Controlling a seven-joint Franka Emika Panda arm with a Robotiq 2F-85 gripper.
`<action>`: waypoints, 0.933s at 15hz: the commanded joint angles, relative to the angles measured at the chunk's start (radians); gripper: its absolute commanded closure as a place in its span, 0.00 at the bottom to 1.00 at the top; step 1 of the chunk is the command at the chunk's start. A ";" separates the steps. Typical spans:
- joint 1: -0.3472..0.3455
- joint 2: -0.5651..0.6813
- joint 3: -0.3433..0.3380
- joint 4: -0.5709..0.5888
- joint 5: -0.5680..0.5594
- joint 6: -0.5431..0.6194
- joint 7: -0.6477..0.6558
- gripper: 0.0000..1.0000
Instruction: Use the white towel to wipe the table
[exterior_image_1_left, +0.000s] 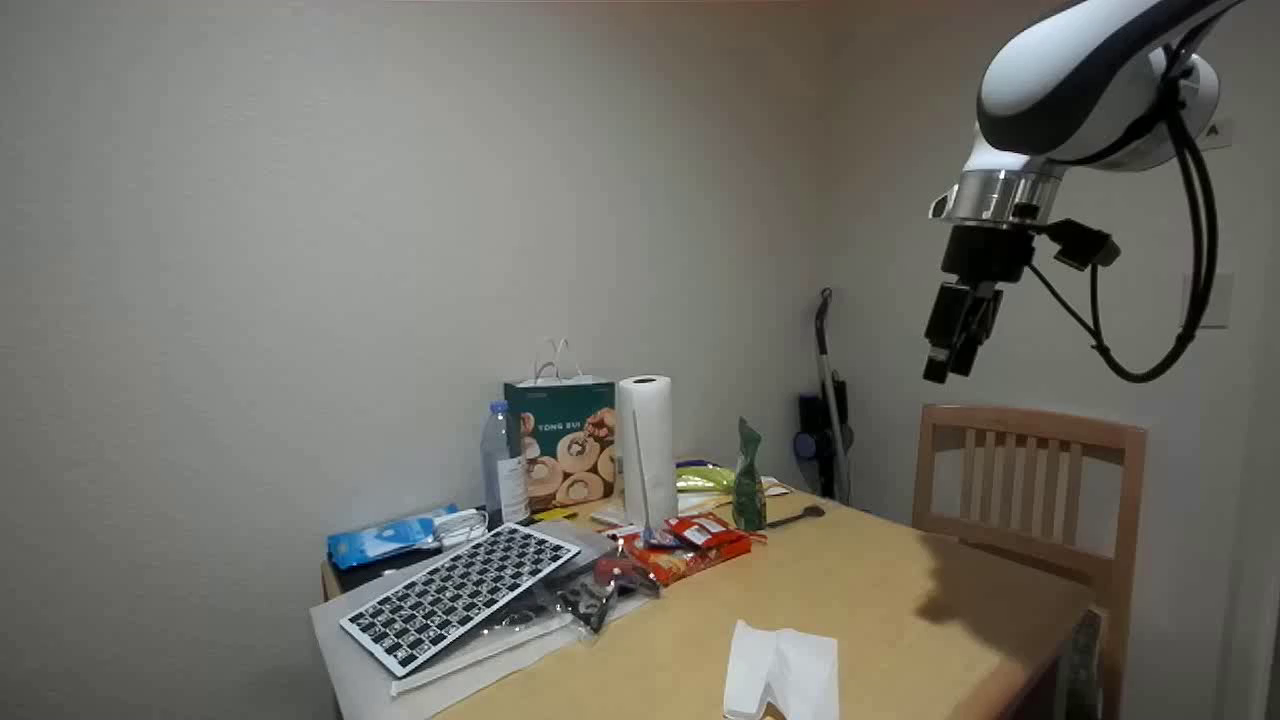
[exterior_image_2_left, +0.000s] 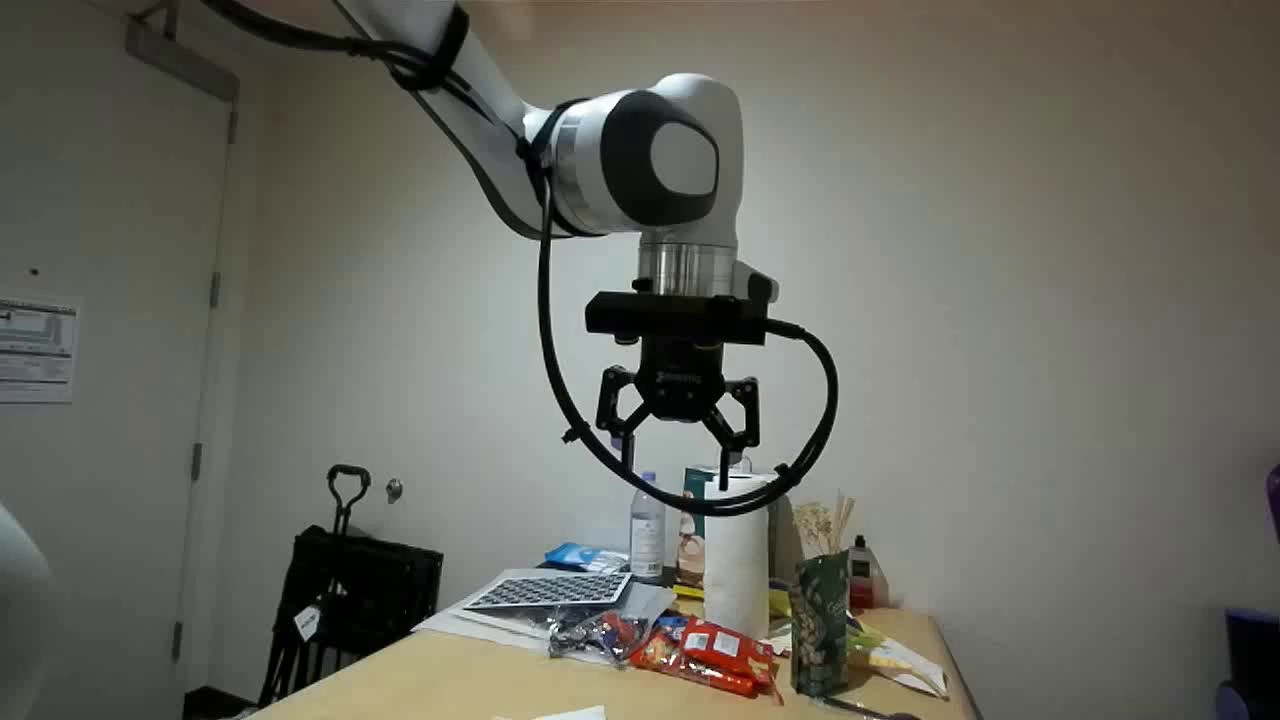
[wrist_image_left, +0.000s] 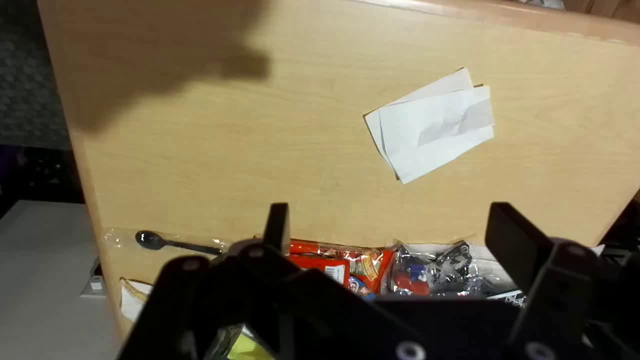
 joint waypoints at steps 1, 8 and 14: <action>-0.026 0.004 0.024 0.002 0.013 -0.003 -0.010 0.00; 0.000 0.037 0.022 -0.002 0.081 0.035 -0.001 0.00; 0.063 0.237 0.094 0.001 0.366 0.241 0.080 0.00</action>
